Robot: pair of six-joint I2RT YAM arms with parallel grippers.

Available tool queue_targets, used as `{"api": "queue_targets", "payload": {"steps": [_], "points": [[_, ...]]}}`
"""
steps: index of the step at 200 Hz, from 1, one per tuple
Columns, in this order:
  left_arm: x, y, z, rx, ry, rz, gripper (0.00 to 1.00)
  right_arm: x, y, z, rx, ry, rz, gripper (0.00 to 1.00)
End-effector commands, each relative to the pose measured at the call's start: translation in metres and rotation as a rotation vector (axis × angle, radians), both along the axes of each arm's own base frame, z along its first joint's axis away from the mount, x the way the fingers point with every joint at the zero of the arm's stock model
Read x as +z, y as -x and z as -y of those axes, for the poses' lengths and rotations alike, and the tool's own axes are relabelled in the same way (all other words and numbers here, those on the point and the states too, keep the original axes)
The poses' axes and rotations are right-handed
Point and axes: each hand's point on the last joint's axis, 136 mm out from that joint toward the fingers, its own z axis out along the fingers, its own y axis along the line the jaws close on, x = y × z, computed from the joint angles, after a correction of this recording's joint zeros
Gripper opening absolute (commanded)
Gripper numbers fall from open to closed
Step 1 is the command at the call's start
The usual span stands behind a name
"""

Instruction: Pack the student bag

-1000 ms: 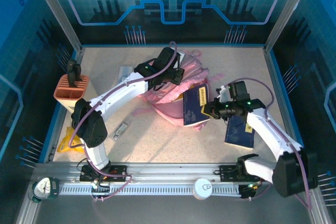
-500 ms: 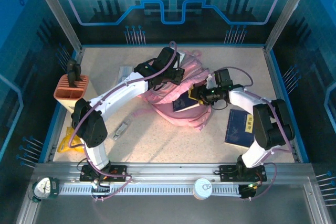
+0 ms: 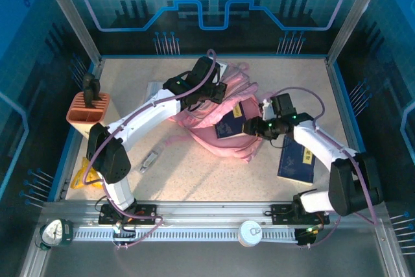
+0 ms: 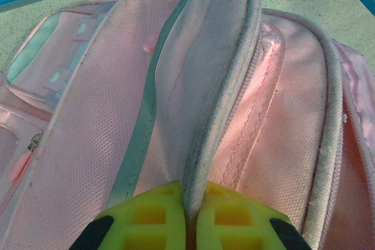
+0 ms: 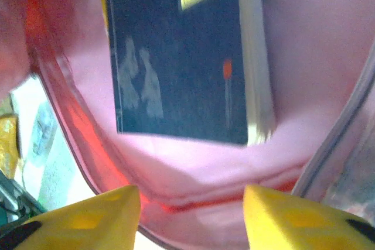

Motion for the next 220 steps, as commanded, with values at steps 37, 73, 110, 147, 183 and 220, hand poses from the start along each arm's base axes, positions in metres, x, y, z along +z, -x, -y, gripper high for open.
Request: {"api": "queue_targets", "payload": {"steps": [37,73,110,147,183,220], "points": [[0.066,0.000,0.027,-0.108,0.180,0.148,0.00,-0.025,-0.023,-0.016,-0.030,0.003,-0.003,0.21],[0.066,-0.001,0.034,-0.140,0.183,0.139,0.00,-0.015,-0.076,-0.023,-0.060,0.018,0.120,0.15],[0.062,-0.005,0.028,-0.114,0.150,0.148,0.00,-0.014,-0.110,-0.039,-0.058,-0.033,0.185,0.18],[0.054,-0.005,0.023,-0.101,0.128,0.138,0.00,-0.001,-0.092,-0.037,-0.028,-0.045,0.199,0.25],[0.037,-0.008,0.025,-0.107,0.105,0.126,0.00,0.000,-0.042,0.003,-0.088,0.000,0.159,0.36],[-0.001,-0.009,0.035,-0.139,0.050,0.071,0.00,0.005,0.004,0.044,-0.176,0.036,0.092,0.47]]}}
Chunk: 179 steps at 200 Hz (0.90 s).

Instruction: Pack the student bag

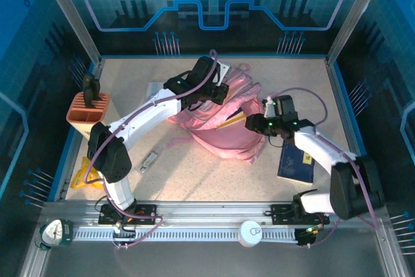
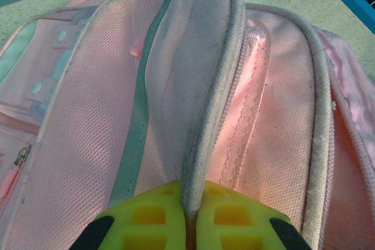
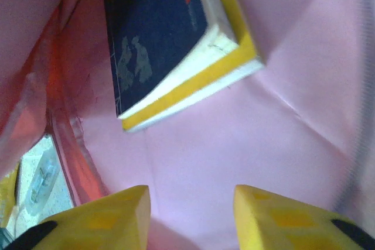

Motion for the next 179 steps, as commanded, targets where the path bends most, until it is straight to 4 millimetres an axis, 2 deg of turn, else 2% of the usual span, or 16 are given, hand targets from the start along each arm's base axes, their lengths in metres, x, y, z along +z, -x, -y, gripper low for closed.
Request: {"api": "queue_targets", "payload": {"steps": [1,36,60,65,78,99,124,148,165,179], "points": [[0.003,-0.010,0.023,-0.063,0.032,0.081,0.00,-0.011,0.035,0.026,-0.052,0.043,-0.099,0.47],[-0.037,0.006,0.047,-0.164,-0.085,0.072,0.00,-0.011,0.070,0.060,-0.150,0.103,-0.171,0.59],[-0.058,0.013,0.054,-0.190,-0.180,0.053,0.00,-0.018,0.088,0.078,-0.210,0.112,-0.227,0.66],[-0.060,0.015,0.056,-0.196,-0.190,0.045,0.06,-0.020,0.091,0.082,-0.221,0.111,-0.239,0.67],[-0.058,0.021,0.063,-0.215,-0.201,0.036,0.26,-0.024,0.097,0.086,-0.230,0.104,-0.254,0.70],[-0.039,0.032,0.071,-0.222,-0.169,0.042,0.43,-0.031,0.105,0.090,-0.247,0.110,-0.282,0.74],[-0.018,0.047,0.073,-0.173,-0.030,0.009,0.50,-0.040,0.109,0.093,-0.256,0.114,-0.321,0.77],[-0.008,0.062,0.071,-0.098,0.137,-0.067,0.53,-0.049,0.112,0.094,-0.274,0.108,-0.357,0.78],[-0.010,0.074,0.069,-0.037,0.236,-0.130,0.54,-0.056,0.112,0.092,-0.280,0.094,-0.372,0.78],[-0.022,0.082,0.067,0.023,0.301,-0.205,0.54,-0.062,0.113,0.090,-0.275,0.076,-0.388,0.78]]}}
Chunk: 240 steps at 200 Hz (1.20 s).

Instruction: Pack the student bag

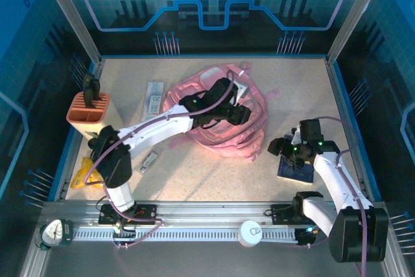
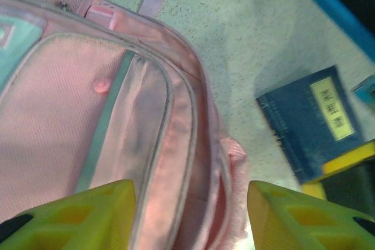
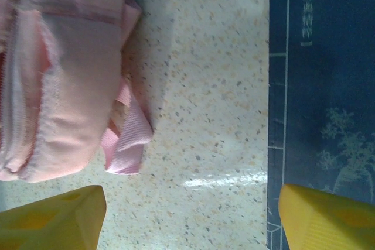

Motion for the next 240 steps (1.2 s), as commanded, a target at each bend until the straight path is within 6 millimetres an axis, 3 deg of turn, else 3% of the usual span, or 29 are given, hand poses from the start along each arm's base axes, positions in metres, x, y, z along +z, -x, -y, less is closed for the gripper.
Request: {"api": "queue_targets", "payload": {"steps": [1,47,81,138,199,220,240], "points": [[0.001,0.016,0.007,0.105,0.195,-0.147,0.54,-0.013,0.007,-0.002,-0.022,-0.038,-0.048,0.78],[-0.037,0.048,0.014,0.193,0.289,-0.327,0.52,-0.028,0.008,-0.003,-0.030,-0.047,-0.080,0.77],[-0.052,0.064,0.022,0.200,0.284,-0.358,0.50,-0.037,0.005,0.001,-0.036,-0.028,-0.091,0.69],[-0.056,0.068,0.023,0.229,0.284,-0.375,0.49,-0.045,-0.003,-0.011,-0.022,-0.064,-0.097,0.57],[-0.053,0.076,0.018,0.278,0.308,-0.396,0.43,-0.034,-0.015,-0.062,0.070,-0.127,-0.075,0.50],[-0.055,0.082,0.019,0.276,0.307,-0.402,0.43,-0.027,-0.014,-0.064,0.093,-0.114,-0.059,0.50],[-0.056,0.086,0.021,0.268,0.299,-0.408,0.42,-0.016,-0.010,-0.051,0.088,-0.057,-0.058,0.53]]}}
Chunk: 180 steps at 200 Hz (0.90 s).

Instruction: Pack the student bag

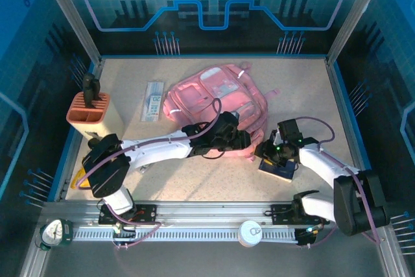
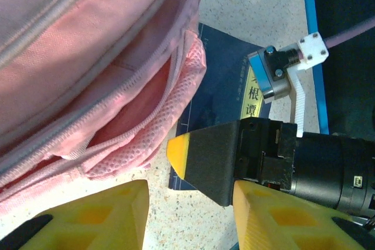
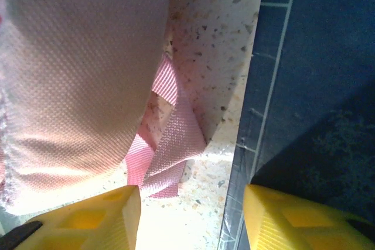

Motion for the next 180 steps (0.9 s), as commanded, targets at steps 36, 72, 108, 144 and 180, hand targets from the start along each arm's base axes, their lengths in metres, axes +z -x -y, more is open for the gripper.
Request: {"api": "queue_targets", "payload": {"steps": [36,72,108,144,180], "points": [[0.014,0.013,0.015,-0.013,0.063,-0.014,0.42,0.049,-0.002,0.056,-0.118,0.140,0.084,0.67],[0.008,0.019,0.046,-0.078,0.066,-0.052,0.42,0.055,0.002,0.104,-0.271,0.239,0.029,0.75],[0.000,0.022,0.081,-0.122,0.089,-0.084,0.43,0.044,0.007,0.138,-0.395,0.329,-0.033,0.86],[-0.019,0.029,0.107,-0.151,0.073,-0.115,0.43,0.028,0.017,0.154,-0.455,0.360,-0.104,0.92],[-0.042,0.027,0.113,-0.129,0.047,-0.142,0.44,0.011,0.023,0.149,-0.460,0.330,-0.154,0.96]]}}
